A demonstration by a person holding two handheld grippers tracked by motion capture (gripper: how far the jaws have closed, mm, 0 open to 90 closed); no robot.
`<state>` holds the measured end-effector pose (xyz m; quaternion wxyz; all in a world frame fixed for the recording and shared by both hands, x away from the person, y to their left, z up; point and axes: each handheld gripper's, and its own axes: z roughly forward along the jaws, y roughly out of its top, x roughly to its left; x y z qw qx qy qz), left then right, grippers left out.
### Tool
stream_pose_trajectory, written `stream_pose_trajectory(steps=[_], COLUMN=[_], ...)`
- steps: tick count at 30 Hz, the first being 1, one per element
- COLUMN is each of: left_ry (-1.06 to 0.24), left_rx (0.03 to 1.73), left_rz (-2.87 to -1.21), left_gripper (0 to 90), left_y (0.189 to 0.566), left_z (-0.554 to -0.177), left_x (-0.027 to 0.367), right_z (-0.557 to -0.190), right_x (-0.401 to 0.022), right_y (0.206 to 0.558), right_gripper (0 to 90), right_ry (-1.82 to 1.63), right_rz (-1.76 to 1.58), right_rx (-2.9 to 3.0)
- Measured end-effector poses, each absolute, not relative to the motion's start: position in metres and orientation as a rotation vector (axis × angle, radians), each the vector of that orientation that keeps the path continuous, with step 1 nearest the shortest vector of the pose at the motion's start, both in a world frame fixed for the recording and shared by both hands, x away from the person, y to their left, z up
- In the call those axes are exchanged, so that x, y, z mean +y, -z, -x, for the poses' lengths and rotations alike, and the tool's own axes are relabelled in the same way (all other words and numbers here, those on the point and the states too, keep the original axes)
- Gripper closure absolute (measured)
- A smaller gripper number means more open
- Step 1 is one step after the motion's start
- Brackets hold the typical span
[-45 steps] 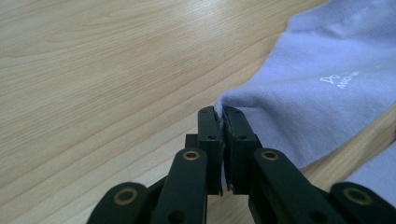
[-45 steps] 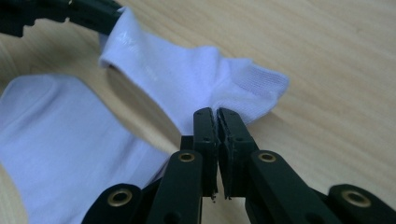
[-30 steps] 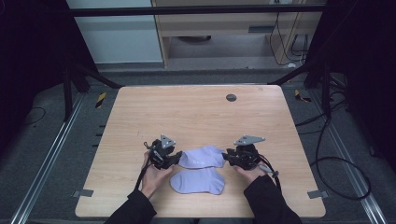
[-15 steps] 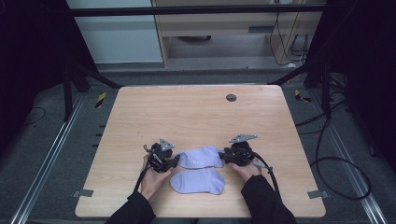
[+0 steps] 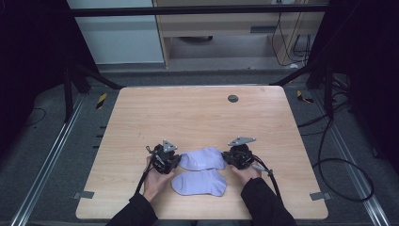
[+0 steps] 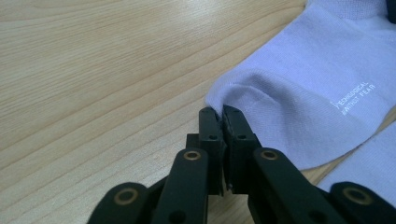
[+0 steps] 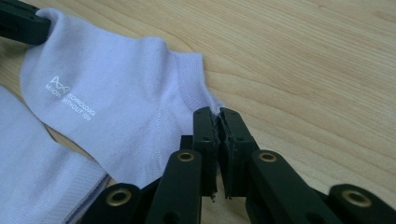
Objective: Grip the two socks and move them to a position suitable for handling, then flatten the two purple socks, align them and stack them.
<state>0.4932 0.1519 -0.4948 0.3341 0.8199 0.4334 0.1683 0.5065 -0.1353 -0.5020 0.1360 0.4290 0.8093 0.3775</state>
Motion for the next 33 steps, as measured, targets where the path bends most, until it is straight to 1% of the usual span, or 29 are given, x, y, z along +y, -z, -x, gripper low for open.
stream_pose_trajectory(steps=[6, 20, 27, 33], left_ry=[-0.414, -0.359, -0.381, -0.399], left_rx=[1.132, 1.079, 1.029, 0.998], left_rz=[-2.118, -2.042, -2.048, -2.067], left_gripper=[88.5, 88.5, 88.5, 88.5], left_y=[0.487, 0.449, 0.435, 0.432], left_z=[-0.491, -0.480, -0.467, -0.450], left_x=[0.156, 0.162, 0.159, 0.161], right_z=[-0.506, -0.493, -0.483, -0.465], right_x=[-0.137, -0.145, -0.144, -0.142], right_y=[0.498, 0.459, 0.450, 0.443], right_gripper=[87.3, 87.3, 87.3, 87.3], right_ry=[-1.145, -1.329, -1.334, -1.291], right_rz=[-1.225, -1.159, -1.109, -1.061], right_rx=[2.341, 2.271, 2.288, 2.296])
